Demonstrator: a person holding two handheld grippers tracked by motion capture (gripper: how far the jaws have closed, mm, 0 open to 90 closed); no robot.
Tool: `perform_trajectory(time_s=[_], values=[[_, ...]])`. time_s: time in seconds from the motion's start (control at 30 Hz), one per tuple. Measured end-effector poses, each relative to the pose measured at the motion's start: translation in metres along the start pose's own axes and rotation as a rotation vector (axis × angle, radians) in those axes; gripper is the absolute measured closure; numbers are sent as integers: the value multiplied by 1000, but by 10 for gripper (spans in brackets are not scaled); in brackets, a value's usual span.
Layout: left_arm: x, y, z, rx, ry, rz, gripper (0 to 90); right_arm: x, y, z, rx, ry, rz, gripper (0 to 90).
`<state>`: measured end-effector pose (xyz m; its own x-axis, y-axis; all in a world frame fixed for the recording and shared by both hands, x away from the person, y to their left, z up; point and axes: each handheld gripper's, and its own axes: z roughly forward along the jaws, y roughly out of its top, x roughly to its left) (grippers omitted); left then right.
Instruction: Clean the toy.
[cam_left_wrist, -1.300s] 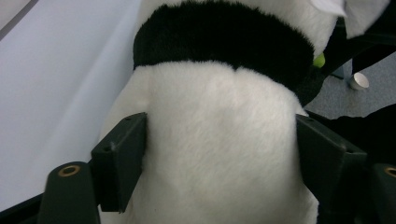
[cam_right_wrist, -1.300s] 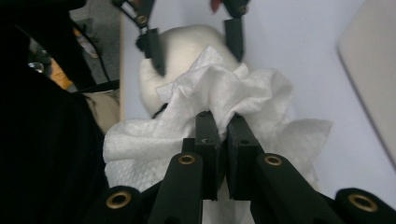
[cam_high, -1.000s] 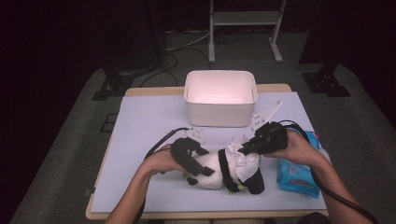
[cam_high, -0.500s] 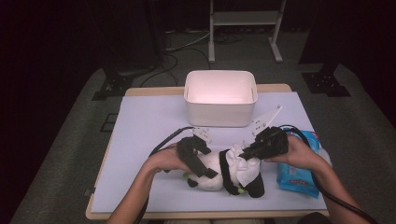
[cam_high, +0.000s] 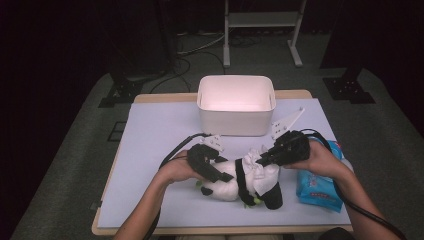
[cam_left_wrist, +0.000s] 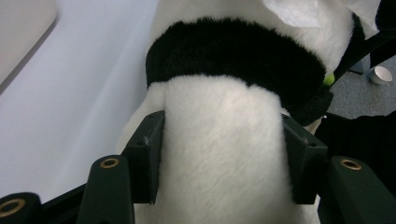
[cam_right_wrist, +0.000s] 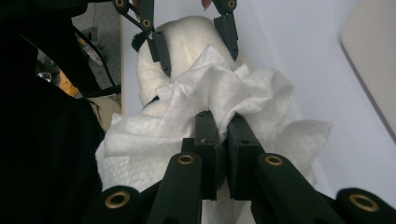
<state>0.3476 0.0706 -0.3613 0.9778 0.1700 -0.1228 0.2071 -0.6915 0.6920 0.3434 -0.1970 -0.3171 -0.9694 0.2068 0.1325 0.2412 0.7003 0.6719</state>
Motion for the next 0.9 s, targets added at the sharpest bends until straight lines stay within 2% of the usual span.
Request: perform_trajectory(time_s=[0.03, 0.17, 0.2, 0.27, 0.43, 0.57, 0.67, 0.9], values=[[0, 0, 0, 0, 0, 0, 416, 0, 0, 0, 0, 0, 0, 838], [2, 3, -4, -15, 56, 19, 418, -5, 9, -4, 10, -32, -15, 837], [2, 3, -4, -15, 56, 19, 419, -6, 10, -4, 8, -36, -10, 837], [3, 5, -5, -13, 105, 45, 418, -8, 13, -5, 17, -48, -10, 837], [0, 5, -3, -19, 157, 76, 417, -13, 19, -4, 18, -70, -10, 834], [-5, 1, 3, -20, 156, 80, 404, -17, 17, -1, 13, -71, 2, 834], [-8, -5, 5, -36, 138, 62, 370, -17, 11, 4, 24, -52, 11, 832], [-14, -9, 0, -68, 90, 26, 202, -6, -2, 8, 25, -23, 7, 833]])
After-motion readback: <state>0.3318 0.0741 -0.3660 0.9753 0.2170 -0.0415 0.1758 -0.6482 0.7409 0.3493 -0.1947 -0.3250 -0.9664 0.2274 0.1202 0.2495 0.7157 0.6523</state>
